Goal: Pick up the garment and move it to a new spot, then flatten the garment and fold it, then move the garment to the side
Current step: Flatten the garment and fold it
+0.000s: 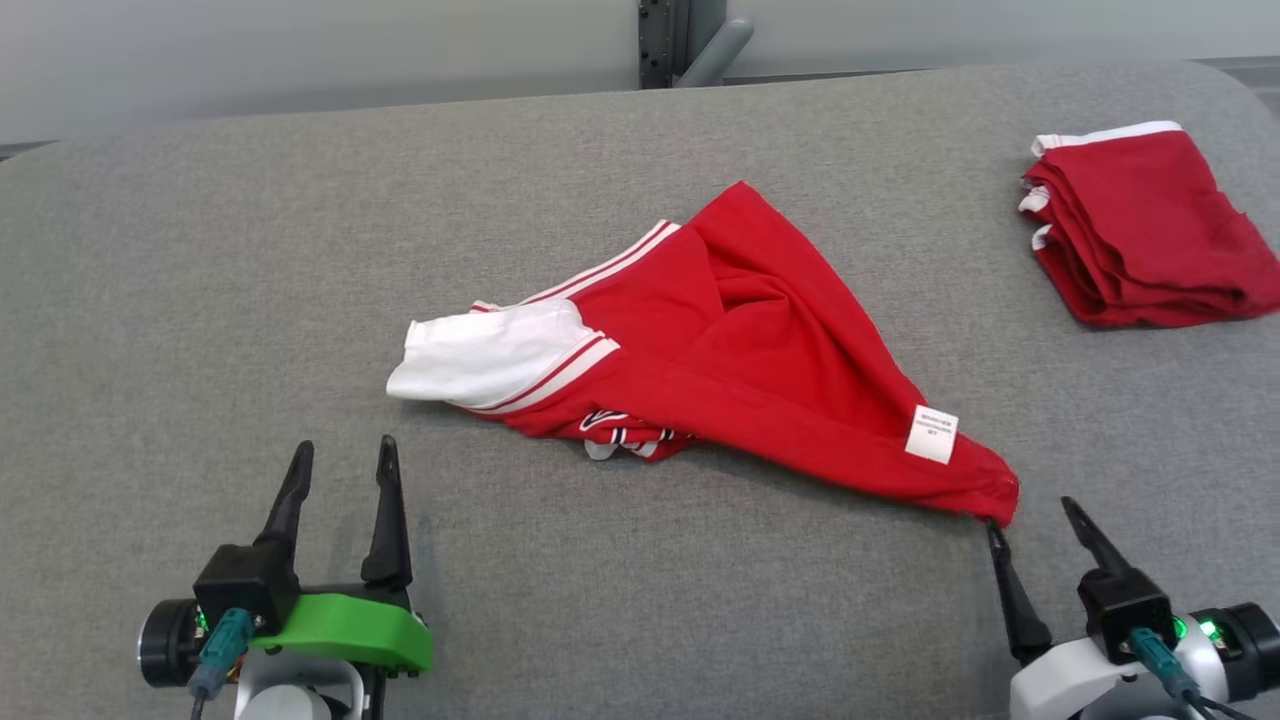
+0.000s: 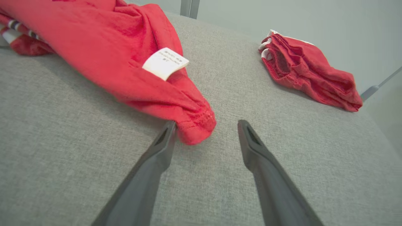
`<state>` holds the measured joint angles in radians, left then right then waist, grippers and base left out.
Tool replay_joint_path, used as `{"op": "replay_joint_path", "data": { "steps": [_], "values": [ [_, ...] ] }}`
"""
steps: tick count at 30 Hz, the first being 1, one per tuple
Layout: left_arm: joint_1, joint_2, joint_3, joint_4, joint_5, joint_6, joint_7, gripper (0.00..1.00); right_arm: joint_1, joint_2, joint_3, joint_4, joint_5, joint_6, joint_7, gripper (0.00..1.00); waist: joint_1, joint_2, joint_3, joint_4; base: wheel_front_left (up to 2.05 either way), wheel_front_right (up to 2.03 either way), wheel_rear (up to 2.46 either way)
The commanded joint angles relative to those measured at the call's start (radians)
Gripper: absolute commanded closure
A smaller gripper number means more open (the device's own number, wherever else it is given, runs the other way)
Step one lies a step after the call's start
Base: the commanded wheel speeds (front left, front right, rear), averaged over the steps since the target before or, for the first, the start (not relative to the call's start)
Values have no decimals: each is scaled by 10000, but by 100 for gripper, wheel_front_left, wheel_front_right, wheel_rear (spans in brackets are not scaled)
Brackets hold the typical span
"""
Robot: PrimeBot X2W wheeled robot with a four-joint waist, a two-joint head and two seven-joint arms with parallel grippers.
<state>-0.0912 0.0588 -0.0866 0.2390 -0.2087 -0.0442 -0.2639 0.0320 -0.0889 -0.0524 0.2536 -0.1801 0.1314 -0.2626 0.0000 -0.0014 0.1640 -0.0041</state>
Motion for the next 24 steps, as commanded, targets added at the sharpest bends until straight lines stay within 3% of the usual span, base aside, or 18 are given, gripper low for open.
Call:
{"op": "replay_joint_path", "data": {
  "steps": [1,12,19,24],
  "values": [
    [-115,87,82,-23,43,-22,-5,0,112,-119,-147,-113,95,-16,-25,0,0,14,-111,-229,0,0,0],
    [-1093,203,129,582,258,-255,-7,0,-337,-149,-1853,-1367,547,-16,-25,0,0,14,108,-812,0,0,0],
    [-2422,457,207,2203,36,-243,679,0,-818,-64,-1385,-1739,551,-16,-25,0,0,14,418,-858,0,0,0],
    [-3320,360,669,3216,-695,-228,1224,0,-1049,2,-1031,-1744,604,-16,-25,0,0,14,667,-836,0,0,0]
  ]
}}
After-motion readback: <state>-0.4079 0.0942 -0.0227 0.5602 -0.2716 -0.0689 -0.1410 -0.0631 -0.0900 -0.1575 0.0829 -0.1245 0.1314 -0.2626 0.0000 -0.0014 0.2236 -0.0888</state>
